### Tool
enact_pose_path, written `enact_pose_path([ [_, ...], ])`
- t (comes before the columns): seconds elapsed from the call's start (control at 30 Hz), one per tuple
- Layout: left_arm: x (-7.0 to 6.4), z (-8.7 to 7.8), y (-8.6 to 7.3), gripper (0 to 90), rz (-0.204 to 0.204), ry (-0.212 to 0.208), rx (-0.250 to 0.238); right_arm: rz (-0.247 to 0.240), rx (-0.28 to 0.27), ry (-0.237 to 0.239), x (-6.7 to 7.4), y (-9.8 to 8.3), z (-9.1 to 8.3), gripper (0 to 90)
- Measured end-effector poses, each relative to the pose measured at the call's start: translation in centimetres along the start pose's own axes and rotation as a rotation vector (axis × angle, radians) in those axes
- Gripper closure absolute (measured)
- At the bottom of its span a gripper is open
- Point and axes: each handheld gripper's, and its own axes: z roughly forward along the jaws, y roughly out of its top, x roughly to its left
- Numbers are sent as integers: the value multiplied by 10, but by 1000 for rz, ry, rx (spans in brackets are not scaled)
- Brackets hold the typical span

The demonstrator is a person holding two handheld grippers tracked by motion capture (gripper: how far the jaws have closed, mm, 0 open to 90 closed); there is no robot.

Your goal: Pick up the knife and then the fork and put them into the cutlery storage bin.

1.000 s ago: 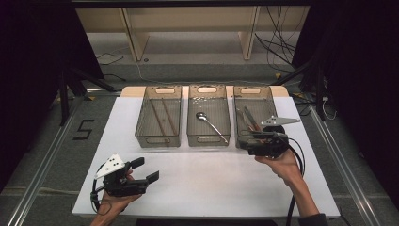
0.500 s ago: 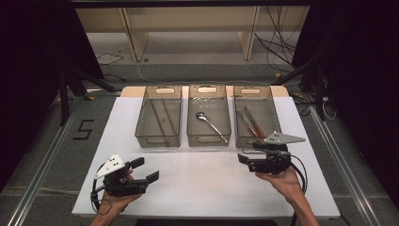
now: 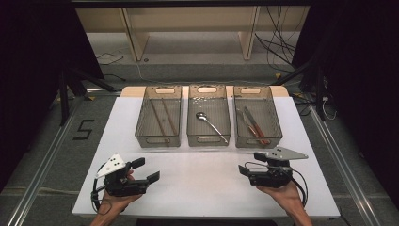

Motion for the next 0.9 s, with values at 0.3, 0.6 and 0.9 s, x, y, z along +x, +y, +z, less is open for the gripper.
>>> enact_pose_path([
  [0.3, -1, 1, 0, 159, -1, -4, 7, -1, -25, -8, 2, -12, -7, 218],
  [0.6, -1, 1, 0, 159, 2, -5, 8, 8, -47, -12, 2, -16, -10, 208],
  [0.9, -1, 1, 0, 159, 2, -5, 5, 6, -48, -14, 3, -15, -9, 178],
])
